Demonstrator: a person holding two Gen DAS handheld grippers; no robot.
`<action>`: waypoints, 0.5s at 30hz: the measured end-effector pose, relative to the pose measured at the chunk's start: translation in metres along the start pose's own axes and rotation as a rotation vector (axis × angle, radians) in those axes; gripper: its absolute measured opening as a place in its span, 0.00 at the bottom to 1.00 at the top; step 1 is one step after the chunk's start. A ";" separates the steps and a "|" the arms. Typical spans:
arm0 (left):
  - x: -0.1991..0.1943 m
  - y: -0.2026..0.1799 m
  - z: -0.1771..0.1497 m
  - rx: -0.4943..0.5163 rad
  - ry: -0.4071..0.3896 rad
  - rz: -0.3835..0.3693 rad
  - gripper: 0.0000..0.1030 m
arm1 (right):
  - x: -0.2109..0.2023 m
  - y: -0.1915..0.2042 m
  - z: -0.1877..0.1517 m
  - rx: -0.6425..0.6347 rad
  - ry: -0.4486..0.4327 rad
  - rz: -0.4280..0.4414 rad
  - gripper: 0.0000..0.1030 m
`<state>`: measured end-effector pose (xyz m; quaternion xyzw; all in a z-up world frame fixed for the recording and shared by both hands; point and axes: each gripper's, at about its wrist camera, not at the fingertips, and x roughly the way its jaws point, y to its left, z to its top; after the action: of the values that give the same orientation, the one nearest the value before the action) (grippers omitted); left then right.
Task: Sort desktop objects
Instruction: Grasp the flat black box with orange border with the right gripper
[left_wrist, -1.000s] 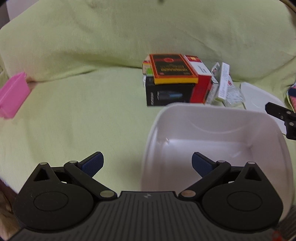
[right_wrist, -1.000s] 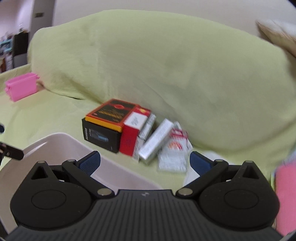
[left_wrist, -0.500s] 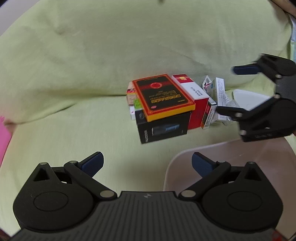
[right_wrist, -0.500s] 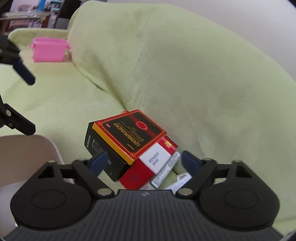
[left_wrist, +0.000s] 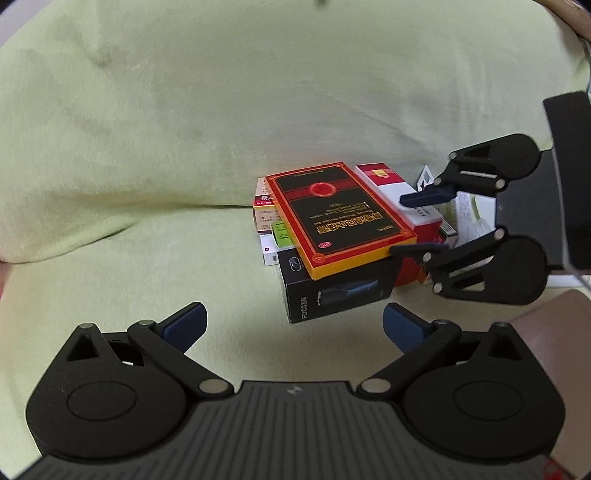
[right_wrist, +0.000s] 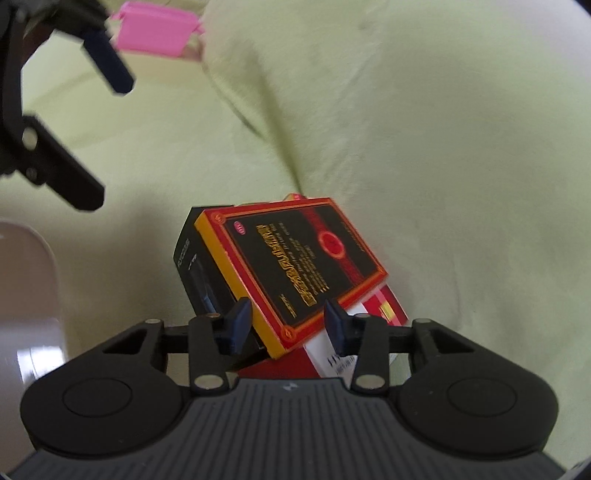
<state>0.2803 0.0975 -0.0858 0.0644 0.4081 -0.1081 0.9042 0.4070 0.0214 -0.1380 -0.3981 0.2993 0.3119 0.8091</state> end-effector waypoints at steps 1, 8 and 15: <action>0.002 0.001 0.000 -0.004 0.002 -0.003 0.99 | 0.003 0.002 0.001 -0.017 0.004 0.006 0.36; 0.011 0.005 -0.001 -0.016 0.009 -0.022 0.99 | 0.003 0.012 -0.002 -0.057 -0.021 -0.037 0.34; 0.011 0.009 -0.003 -0.024 0.006 -0.025 0.99 | -0.007 0.041 -0.008 -0.258 -0.096 -0.236 0.33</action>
<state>0.2875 0.1056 -0.0953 0.0487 0.4131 -0.1140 0.9022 0.3709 0.0332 -0.1555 -0.5155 0.1688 0.2692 0.7958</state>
